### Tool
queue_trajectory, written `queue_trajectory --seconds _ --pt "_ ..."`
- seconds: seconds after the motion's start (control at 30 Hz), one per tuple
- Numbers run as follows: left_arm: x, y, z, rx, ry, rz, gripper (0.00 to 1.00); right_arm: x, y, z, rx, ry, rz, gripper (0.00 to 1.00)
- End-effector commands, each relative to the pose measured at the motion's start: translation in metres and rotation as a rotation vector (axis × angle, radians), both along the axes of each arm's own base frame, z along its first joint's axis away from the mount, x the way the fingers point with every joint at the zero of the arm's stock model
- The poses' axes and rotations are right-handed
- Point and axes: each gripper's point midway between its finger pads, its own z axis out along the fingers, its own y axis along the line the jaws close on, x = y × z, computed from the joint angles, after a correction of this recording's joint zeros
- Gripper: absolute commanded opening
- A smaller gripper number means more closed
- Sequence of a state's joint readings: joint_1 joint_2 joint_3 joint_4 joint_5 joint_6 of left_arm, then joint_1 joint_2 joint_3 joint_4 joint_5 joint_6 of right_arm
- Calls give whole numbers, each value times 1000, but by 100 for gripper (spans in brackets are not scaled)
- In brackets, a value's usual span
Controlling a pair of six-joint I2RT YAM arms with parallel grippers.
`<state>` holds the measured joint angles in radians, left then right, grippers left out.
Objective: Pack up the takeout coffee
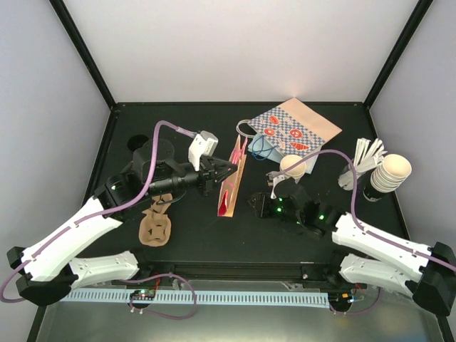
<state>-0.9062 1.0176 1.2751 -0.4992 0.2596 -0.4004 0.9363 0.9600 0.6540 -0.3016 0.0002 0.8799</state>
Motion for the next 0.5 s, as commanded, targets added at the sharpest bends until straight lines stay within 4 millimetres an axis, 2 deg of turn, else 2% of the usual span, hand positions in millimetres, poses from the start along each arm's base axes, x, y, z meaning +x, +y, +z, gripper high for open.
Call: queue_trajectory --seconds 0.0,0.27,0.47 --pt "-6 4 29 -81 -37 -16 3 10 16 13 72 -20 -3 49" --pt "-7 5 27 -84 -36 -18 3 18 31 15 91 -17 4 48" --pt "-10 9 30 -97 -42 -20 3 21 37 8 89 0 4 47"
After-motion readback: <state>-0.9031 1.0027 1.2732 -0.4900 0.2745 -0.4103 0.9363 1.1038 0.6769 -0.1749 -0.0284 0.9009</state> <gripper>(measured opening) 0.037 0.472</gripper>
